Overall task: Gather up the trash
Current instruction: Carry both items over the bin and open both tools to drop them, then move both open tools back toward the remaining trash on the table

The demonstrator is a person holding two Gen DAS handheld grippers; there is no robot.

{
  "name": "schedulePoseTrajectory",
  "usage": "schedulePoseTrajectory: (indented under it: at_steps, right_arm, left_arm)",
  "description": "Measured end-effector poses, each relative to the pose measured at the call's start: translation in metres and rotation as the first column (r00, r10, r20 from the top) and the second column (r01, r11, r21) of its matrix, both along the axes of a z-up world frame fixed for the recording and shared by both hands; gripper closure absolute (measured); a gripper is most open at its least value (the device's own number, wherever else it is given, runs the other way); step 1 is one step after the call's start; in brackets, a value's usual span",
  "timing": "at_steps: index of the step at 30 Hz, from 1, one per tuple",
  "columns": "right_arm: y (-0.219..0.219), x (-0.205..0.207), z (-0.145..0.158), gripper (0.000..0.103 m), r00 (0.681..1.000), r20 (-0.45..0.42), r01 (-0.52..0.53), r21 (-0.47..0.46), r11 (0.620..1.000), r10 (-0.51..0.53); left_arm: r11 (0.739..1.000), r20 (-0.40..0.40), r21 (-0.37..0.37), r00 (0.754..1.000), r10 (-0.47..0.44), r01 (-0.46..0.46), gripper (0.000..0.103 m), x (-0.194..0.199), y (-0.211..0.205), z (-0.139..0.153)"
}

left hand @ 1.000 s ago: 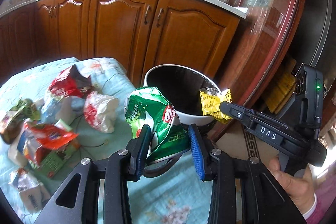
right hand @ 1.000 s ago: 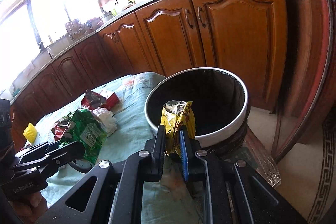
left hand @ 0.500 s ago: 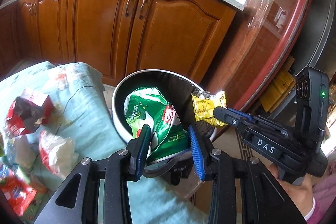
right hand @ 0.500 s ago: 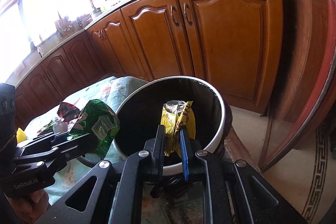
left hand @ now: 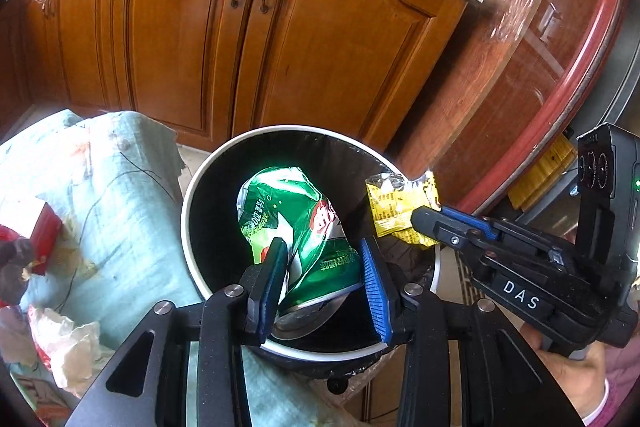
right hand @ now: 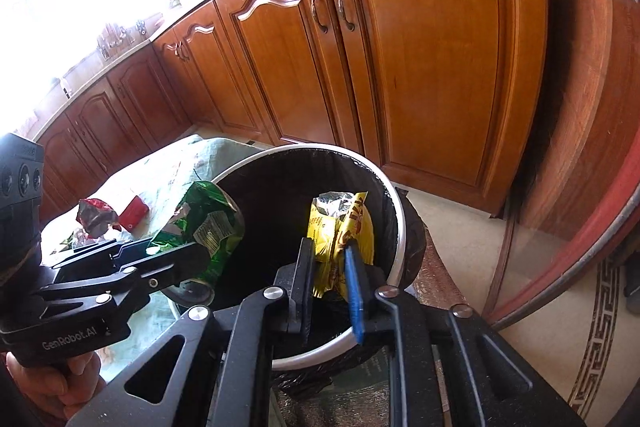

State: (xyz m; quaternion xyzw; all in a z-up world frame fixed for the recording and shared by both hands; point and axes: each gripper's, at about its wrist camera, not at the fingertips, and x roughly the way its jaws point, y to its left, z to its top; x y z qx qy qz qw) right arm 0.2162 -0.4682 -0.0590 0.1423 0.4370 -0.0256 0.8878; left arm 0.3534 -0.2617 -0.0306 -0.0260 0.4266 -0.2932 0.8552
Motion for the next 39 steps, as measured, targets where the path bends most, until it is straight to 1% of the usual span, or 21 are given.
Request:
schedulePoseTrajectory:
  at_steps: [1,2,3,4,5,7,8,10,13,18,22,26,34,39]
  right_arm:
    - [0.000,0.001,-0.001,0.079,1.000,-0.002,-0.001,0.004,1.000,0.001]
    - [-0.001,0.001,-0.002,0.074,1.000,-0.004,0.001,0.014,1.000,-0.001]
    - [-0.002,0.001,-0.003,0.063,1.000,-0.006,0.001,0.017,1.000,-0.001]
    - [-0.001,0.000,-0.003,0.059,1.000,-0.005,0.001,0.015,1.000,-0.001]
    - [-0.001,0.001,-0.002,0.059,1.000,-0.003,0.004,0.011,1.000,-0.004]
    - [-0.001,-0.002,-0.001,0.055,1.000,0.004,0.008,0.019,1.000,-0.008]
    - [-0.001,-0.005,0.000,0.053,1.000,0.010,0.011,0.029,1.000,-0.011]
    - [-0.002,-0.008,0.002,0.041,1.000,0.023,0.017,0.043,0.999,-0.018]
    - [0.002,-0.015,0.007,0.032,0.999,0.045,0.019,0.056,0.998,-0.022]
    - [0.011,-0.026,0.015,0.031,0.997,0.076,0.028,0.075,0.997,-0.033]
    - [0.026,-0.040,0.021,0.030,0.994,0.102,0.025,0.104,0.994,-0.036]
    - [0.046,-0.051,0.022,0.028,0.994,0.110,0.011,0.131,0.991,-0.025]
    - [0.096,-0.063,0.017,0.027,0.994,0.101,-0.058,0.178,0.982,0.040]
    - [0.126,-0.065,0.014,0.027,0.991,0.095,-0.109,0.183,0.977,0.093]
  left_arm:
    - [1.000,0.002,0.006,1.000,0.005,-0.005,0.062,0.002,-0.002,-0.001]
    - [1.000,0.005,0.003,1.000,0.008,-0.008,0.056,0.002,-0.003,0.000]
    - [1.000,0.009,0.004,1.000,0.014,-0.015,0.050,0.001,-0.003,0.000]
    - [1.000,0.012,0.008,1.000,0.023,-0.023,0.047,-0.001,-0.001,0.000]
    - [1.000,0.014,0.009,0.999,0.030,-0.030,0.044,-0.002,0.000,0.000]
    - [0.999,0.018,-0.001,0.999,0.036,-0.036,0.044,-0.008,0.003,0.001]
    - [0.999,0.021,-0.003,0.999,0.039,-0.039,0.041,-0.015,0.007,0.003]
    - [0.999,0.038,-0.007,0.998,0.053,-0.053,0.037,-0.029,0.015,0.007]
    - [0.998,0.058,-0.019,0.996,0.069,-0.068,0.034,-0.050,0.029,0.011]
    - [0.994,0.078,-0.044,0.991,0.106,-0.103,0.032,-0.092,0.059,0.013]
    - [0.990,0.088,-0.042,0.986,0.138,-0.135,0.032,-0.120,0.084,0.013]
    - [0.985,0.075,-0.057,0.983,0.168,-0.164,0.032,-0.144,0.113,0.017]
    - [0.969,0.064,-0.057,0.967,0.245,-0.242,0.032,-0.195,0.168,0.019]
    - [0.947,0.038,-0.066,0.948,0.317,-0.314,0.032,-0.218,0.204,0.019]
